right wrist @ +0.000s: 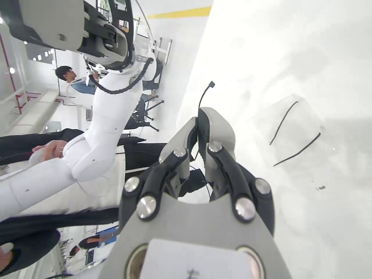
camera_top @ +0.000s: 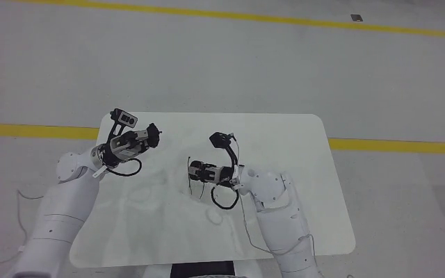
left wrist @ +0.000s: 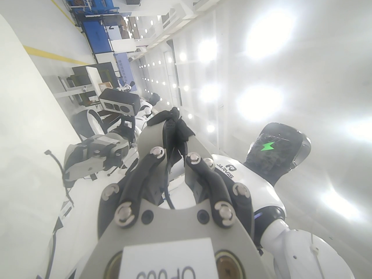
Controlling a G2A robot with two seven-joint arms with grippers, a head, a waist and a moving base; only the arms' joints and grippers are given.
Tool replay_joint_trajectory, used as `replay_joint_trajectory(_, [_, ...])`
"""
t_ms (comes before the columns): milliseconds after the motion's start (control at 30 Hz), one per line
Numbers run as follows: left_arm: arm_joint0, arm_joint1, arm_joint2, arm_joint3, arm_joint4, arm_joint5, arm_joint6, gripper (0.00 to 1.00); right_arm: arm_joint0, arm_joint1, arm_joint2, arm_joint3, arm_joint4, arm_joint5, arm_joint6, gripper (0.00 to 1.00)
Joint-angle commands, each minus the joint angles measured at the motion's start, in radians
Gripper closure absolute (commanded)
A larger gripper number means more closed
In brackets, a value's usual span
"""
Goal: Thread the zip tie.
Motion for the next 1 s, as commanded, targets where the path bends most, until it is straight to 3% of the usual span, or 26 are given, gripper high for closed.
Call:
replay_joint_trajectory(0, [0.000,0.000,0.000,0.000,0.000,0.000,0.000,1.00,0.000,0.000,0.000,0.000,-0.005,0.000,0.000,1.00])
replay_joint_trajectory(167, [0.000,0.000,0.000,0.000,0.000,0.000,0.000,1.00,-0.003,0.000,-0.001,0.002,-0.002,0.001,-0.017,1.00])
replay_joint_trajectory(233, [0.001,0.000,0.001,0.000,0.001,0.001,0.008,1.00,-0.012,0.002,0.005,-0.006,0.013,0.002,-0.089,1.00])
replay_joint_trajectory(300, [0.018,-0.001,0.010,-0.014,0.006,0.003,0.058,1.00,-0.027,0.004,0.016,-0.030,0.045,-0.001,-0.155,1.00])
replay_joint_trajectory(567, [0.070,-0.017,0.041,-0.048,0.038,0.000,0.211,1.00,-0.100,0.017,0.024,-0.116,0.067,-0.156,-0.411,1.00])
replay_joint_trajectory(767, [0.096,-0.045,0.089,-0.068,0.093,0.000,0.297,1.00,-0.138,0.025,-0.001,-0.131,-0.041,-0.272,-0.632,1.00])
replay_joint_trajectory(867, [0.106,-0.061,0.112,-0.075,0.112,0.000,0.344,1.00,-0.151,0.028,-0.018,-0.140,-0.114,-0.279,-0.733,1.00])
replay_joint_trajectory(967, [0.107,-0.065,0.117,-0.082,0.119,0.000,0.361,1.00,-0.150,0.030,-0.021,-0.143,-0.126,-0.279,-0.743,1.00])
